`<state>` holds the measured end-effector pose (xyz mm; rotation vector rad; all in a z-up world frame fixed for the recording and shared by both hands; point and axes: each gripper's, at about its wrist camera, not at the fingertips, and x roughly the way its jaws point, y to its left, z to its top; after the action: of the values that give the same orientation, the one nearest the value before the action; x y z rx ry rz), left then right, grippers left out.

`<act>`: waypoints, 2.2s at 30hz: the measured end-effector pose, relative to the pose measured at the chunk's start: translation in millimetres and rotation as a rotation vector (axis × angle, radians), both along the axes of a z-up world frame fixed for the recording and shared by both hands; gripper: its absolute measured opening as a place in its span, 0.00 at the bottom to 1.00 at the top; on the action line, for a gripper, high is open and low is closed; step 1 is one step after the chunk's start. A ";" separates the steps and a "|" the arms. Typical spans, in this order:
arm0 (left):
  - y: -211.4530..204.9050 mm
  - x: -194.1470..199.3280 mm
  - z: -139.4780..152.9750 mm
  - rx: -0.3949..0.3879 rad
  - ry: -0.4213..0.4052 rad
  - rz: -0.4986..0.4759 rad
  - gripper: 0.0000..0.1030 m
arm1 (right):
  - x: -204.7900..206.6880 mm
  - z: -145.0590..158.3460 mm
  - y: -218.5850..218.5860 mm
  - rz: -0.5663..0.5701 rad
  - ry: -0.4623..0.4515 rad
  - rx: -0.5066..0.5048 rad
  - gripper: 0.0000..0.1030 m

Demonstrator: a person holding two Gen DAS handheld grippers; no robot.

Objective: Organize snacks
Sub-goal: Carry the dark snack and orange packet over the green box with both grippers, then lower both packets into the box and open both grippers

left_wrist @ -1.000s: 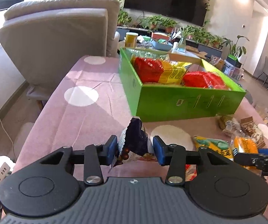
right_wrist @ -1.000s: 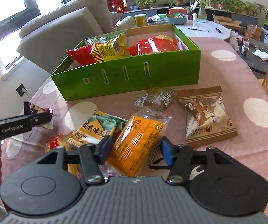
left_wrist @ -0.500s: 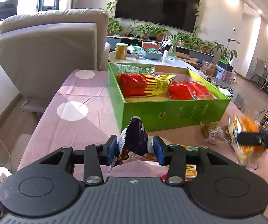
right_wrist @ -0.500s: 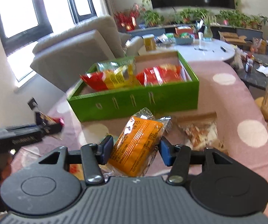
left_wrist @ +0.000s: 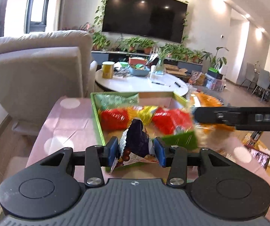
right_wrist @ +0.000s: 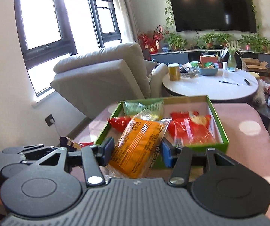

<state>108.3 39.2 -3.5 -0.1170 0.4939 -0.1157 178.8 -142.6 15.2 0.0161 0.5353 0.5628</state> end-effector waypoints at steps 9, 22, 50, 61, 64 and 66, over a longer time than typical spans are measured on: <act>2.7 46.2 4.0 -0.007 0.000 0.009 0.39 | 34.3 2.1 14.4 -0.037 -0.004 0.013 0.51; 7.1 88.4 -19.8 0.007 0.063 0.005 0.39 | 71.7 -26.4 21.7 -0.107 0.093 0.020 0.51; 7.6 75.2 -22.6 0.027 0.053 0.047 0.61 | 60.4 -33.3 10.3 -0.216 0.125 0.046 0.53; 21.0 55.6 -13.0 0.015 0.020 0.095 0.61 | 75.6 -46.3 24.7 -0.150 0.279 0.150 0.53; 25.9 54.1 -13.4 0.012 0.023 0.108 0.61 | 89.4 -54.0 31.1 -0.113 0.364 0.219 0.53; 27.6 54.0 -15.1 0.011 0.029 0.112 0.61 | 95.0 -56.3 34.8 -0.103 0.391 0.251 0.54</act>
<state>162.3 66.8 -18.7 -0.1355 0.5160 -0.0020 273.8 -107.9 -41.0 0.3968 0.8357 0.5251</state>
